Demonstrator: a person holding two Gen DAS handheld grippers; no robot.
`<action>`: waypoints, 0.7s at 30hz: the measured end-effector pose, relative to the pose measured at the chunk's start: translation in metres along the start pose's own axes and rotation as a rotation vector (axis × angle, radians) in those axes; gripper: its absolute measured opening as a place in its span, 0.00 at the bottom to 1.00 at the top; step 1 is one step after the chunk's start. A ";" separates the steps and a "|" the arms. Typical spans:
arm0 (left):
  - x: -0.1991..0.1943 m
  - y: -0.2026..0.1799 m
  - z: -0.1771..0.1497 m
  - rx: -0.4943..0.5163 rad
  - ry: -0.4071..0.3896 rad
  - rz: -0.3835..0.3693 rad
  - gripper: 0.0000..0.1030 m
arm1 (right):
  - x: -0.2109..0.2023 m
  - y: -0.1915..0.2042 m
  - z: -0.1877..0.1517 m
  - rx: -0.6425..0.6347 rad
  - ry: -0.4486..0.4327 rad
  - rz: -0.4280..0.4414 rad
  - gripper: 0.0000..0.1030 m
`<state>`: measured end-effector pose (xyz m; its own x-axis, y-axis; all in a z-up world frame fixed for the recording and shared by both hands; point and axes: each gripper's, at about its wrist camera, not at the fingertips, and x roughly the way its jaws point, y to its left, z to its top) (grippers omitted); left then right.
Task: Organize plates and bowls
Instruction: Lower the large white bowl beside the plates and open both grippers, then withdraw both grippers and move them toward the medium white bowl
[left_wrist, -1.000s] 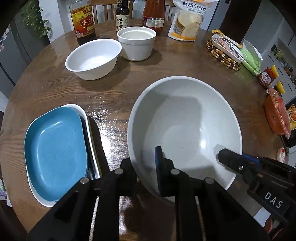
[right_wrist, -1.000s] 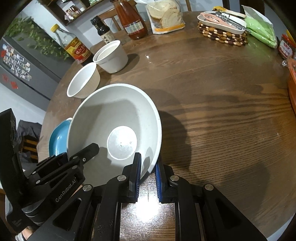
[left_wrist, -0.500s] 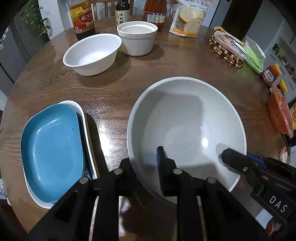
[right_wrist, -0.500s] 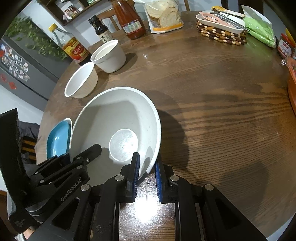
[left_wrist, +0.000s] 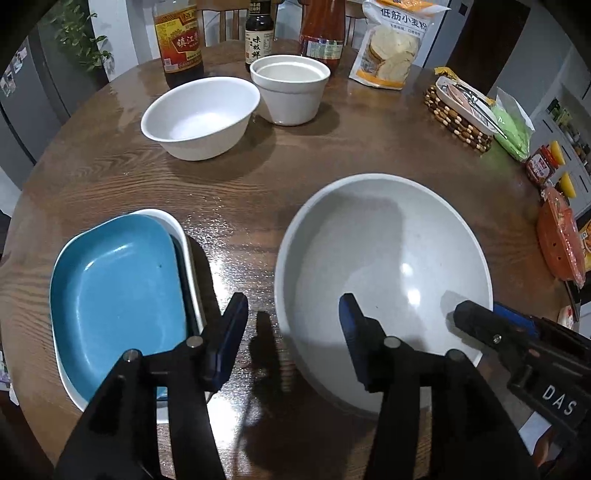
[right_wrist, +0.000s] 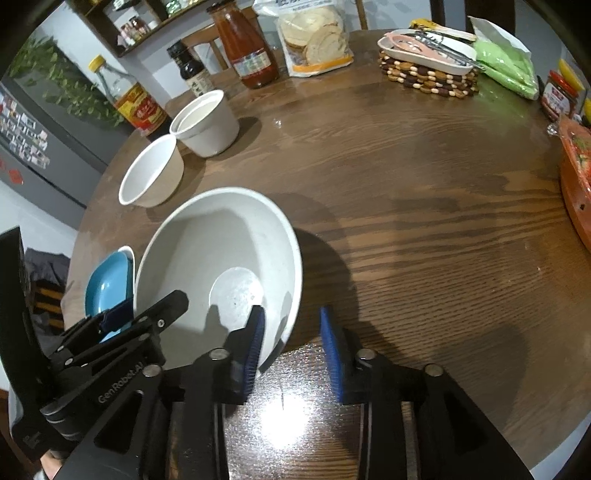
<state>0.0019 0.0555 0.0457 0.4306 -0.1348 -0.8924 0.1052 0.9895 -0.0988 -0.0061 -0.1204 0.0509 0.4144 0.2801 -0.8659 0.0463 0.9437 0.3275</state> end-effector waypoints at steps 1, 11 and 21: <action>-0.002 0.001 0.000 -0.002 -0.004 0.002 0.52 | -0.002 -0.001 0.000 0.006 -0.007 0.001 0.39; -0.036 0.008 0.003 0.018 -0.094 0.025 0.80 | -0.034 -0.011 0.006 0.032 -0.102 0.045 0.56; -0.073 0.014 0.015 0.024 -0.183 0.017 0.88 | -0.065 -0.004 0.019 -0.003 -0.185 0.087 0.57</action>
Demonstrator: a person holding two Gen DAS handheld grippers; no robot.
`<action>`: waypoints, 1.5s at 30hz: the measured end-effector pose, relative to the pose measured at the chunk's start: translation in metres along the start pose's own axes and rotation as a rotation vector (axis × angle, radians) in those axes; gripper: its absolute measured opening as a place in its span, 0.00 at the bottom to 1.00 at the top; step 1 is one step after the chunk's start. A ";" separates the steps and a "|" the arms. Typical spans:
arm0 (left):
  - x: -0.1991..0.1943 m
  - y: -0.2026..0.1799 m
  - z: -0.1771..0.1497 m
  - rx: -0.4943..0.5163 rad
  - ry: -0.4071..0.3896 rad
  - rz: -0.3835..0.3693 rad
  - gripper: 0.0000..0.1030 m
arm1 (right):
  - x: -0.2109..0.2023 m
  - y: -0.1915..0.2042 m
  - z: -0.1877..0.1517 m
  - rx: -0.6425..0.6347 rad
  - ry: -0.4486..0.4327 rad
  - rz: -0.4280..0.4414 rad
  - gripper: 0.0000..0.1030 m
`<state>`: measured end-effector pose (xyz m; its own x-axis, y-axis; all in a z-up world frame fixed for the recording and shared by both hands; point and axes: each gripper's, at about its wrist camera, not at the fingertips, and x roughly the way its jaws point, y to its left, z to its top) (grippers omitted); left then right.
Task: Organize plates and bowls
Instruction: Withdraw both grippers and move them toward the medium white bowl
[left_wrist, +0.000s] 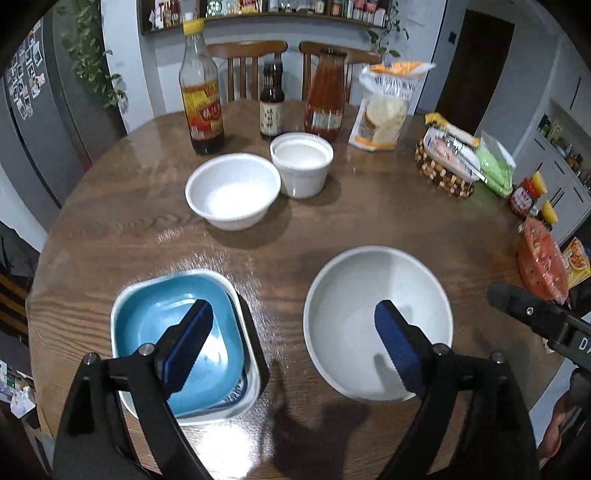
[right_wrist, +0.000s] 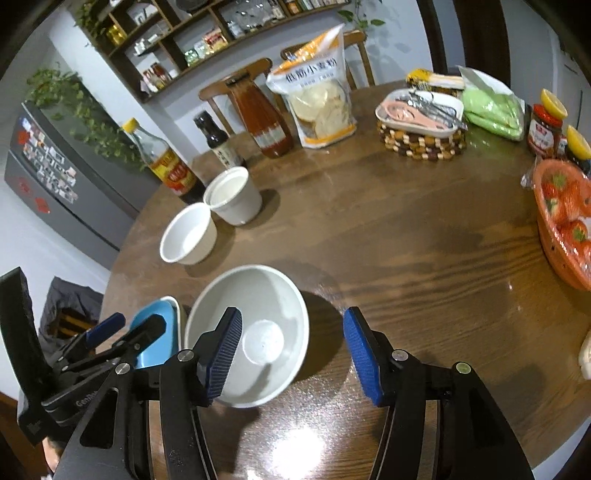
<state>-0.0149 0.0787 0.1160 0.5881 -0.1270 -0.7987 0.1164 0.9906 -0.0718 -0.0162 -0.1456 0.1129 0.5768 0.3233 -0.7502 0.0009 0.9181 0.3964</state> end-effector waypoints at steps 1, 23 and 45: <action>-0.004 0.001 0.003 0.002 -0.012 -0.001 0.88 | -0.002 0.002 0.002 -0.005 -0.004 0.003 0.57; -0.073 0.023 0.086 0.071 -0.236 0.081 0.89 | -0.037 0.071 0.070 -0.120 -0.121 0.058 0.57; -0.010 0.067 0.114 0.085 -0.105 0.043 0.92 | 0.035 0.104 0.085 -0.102 0.008 0.058 0.57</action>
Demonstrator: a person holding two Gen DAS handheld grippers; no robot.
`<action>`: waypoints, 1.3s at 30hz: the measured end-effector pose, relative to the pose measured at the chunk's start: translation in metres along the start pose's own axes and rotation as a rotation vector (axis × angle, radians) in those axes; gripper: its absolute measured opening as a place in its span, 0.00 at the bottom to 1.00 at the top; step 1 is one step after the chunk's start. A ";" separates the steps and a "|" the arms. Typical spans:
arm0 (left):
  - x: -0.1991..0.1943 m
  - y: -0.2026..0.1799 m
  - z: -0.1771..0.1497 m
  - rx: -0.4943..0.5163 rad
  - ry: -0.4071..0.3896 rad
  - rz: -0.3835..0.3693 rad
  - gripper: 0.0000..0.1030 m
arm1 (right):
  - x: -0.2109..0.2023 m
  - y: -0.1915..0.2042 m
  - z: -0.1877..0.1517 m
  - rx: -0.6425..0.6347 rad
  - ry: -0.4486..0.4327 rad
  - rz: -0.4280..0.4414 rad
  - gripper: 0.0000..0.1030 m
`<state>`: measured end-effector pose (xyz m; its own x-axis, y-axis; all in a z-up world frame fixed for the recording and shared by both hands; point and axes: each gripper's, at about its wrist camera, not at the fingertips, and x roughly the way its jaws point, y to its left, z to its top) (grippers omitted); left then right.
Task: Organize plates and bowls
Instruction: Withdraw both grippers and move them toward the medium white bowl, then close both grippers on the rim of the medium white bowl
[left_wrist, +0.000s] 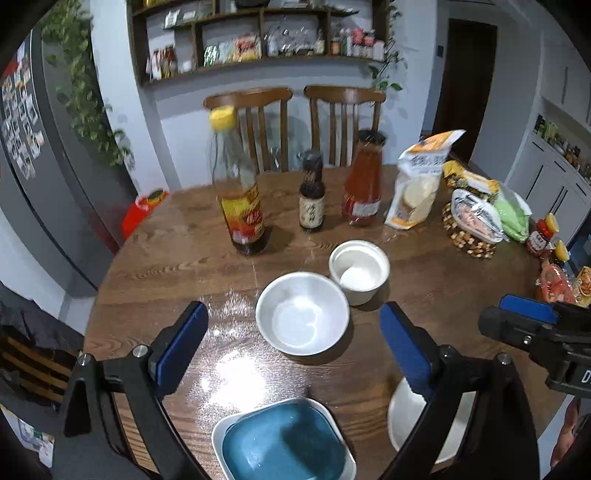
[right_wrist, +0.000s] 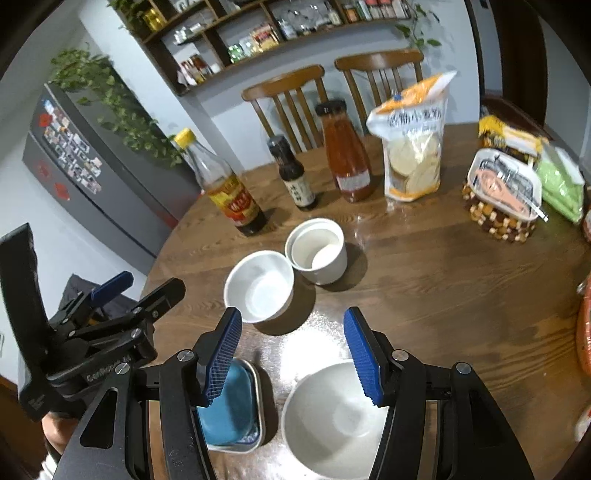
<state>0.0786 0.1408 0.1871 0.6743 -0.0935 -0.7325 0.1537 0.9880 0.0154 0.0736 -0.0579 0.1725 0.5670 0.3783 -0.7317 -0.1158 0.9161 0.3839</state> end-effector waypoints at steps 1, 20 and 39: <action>0.011 0.006 -0.001 -0.016 0.023 0.002 0.92 | 0.007 -0.001 0.000 0.003 0.009 -0.002 0.57; 0.144 0.051 -0.032 -0.125 0.272 0.022 0.84 | 0.132 0.007 -0.003 0.064 0.167 0.002 0.57; 0.172 0.047 -0.043 -0.144 0.336 -0.079 0.20 | 0.175 0.012 -0.007 0.084 0.279 0.010 0.19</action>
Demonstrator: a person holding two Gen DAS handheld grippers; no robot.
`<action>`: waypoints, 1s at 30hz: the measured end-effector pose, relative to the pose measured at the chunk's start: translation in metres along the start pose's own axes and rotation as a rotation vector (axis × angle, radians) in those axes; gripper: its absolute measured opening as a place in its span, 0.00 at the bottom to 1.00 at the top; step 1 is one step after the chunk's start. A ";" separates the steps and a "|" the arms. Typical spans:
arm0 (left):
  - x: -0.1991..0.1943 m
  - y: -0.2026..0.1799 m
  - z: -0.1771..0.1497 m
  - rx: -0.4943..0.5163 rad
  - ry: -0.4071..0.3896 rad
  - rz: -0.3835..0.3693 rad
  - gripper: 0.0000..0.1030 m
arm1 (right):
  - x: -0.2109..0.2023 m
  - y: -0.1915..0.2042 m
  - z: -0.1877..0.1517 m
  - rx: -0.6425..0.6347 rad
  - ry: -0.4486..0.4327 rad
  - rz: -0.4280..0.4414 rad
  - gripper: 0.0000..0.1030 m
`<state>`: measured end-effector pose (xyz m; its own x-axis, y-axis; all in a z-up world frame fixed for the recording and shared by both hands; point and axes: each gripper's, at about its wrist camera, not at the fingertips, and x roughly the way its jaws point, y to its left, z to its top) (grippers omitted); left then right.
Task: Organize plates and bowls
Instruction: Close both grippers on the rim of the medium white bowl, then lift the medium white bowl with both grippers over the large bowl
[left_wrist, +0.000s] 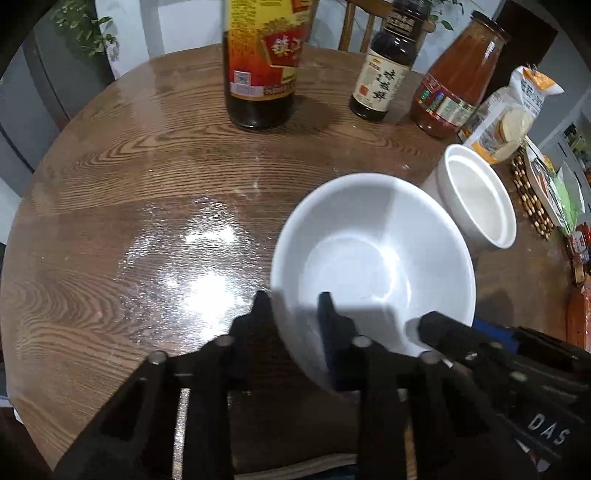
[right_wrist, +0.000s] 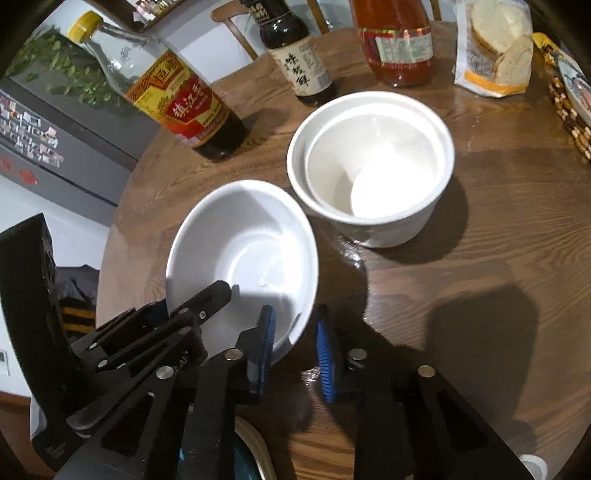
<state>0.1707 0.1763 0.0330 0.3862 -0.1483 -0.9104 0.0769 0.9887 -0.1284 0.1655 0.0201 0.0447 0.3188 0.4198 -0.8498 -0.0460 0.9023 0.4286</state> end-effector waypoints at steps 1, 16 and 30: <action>0.001 -0.002 0.000 0.006 0.000 0.001 0.19 | 0.001 0.001 -0.001 -0.004 0.000 -0.004 0.19; -0.006 -0.011 -0.001 0.026 -0.034 0.015 0.14 | -0.005 0.004 -0.006 -0.033 -0.033 -0.034 0.19; -0.037 -0.022 -0.018 0.065 -0.095 0.020 0.14 | -0.031 0.005 -0.028 -0.041 -0.080 -0.030 0.19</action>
<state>0.1379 0.1604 0.0626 0.4737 -0.1333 -0.8705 0.1267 0.9885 -0.0824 0.1289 0.0141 0.0650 0.3949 0.3851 -0.8341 -0.0738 0.9183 0.3890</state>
